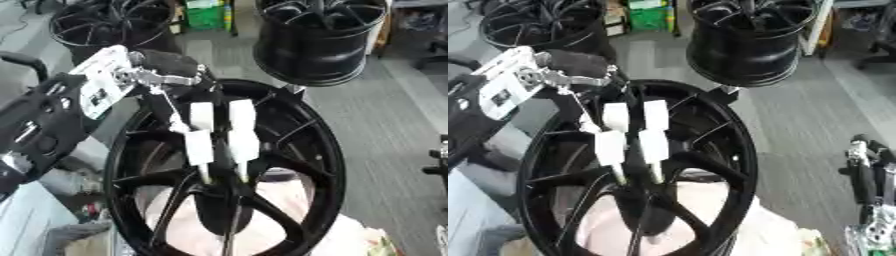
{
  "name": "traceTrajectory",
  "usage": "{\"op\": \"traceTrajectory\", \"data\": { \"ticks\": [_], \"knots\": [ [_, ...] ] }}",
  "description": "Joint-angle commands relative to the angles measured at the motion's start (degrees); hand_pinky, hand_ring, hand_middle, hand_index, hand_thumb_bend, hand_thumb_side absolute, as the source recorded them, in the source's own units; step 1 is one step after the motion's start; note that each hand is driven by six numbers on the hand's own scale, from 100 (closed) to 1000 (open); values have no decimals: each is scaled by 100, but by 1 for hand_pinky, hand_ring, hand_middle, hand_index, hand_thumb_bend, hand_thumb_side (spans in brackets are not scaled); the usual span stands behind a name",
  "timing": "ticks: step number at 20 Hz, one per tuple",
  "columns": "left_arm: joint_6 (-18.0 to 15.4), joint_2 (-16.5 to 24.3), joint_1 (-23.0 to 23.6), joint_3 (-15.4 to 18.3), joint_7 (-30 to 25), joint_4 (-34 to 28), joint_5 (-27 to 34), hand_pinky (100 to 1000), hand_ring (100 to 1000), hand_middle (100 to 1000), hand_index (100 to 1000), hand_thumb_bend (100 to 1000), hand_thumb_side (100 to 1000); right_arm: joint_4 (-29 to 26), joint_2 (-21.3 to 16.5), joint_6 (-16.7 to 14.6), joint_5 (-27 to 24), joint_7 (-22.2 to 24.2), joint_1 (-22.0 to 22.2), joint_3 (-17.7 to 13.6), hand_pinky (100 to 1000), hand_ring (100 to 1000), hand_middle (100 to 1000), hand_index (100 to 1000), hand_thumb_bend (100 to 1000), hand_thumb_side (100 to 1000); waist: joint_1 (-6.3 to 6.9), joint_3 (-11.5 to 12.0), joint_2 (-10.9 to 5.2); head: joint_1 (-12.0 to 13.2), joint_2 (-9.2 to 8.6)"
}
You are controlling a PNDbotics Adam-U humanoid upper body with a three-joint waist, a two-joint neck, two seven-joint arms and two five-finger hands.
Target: Pull the pin out of the wheel hub.
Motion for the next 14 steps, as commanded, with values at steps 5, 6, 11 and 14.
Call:
{"op": "traceTrajectory", "data": {
  "ticks": [5, 6, 11, 14],
  "knots": [
    [-2001, 99, -98, 2, -2002, -75, 38, 651, 532, 588, 747, 413, 375, -45, -116, -11, 6, 7, -62, -21, 483, 687, 755, 731, 100, 727, -19, 2, -52, 12, -15],
    [-2001, 100, -98, 0, -2002, -73, 36, 650, 528, 583, 743, 410, 372, -45, -116, -11, 6, 6, -63, -22, 483, 687, 755, 731, 100, 727, -19, 2, -52, 11, -15],
    [-2001, 103, -101, -5, -2002, -83, 47, 636, 508, 565, 728, 381, 343, -44, -115, -12, 7, 8, -67, -20, 483, 686, 755, 731, 100, 727, -15, -2, -53, 7, -15],
    [-2001, 97, -104, -18, -2002, -83, 75, 621, 488, 544, 711, 334, 303, -43, -117, -11, 7, 7, -70, -20, 483, 686, 755, 731, 100, 727, -16, -4, -52, 6, -15]
  ]
}}
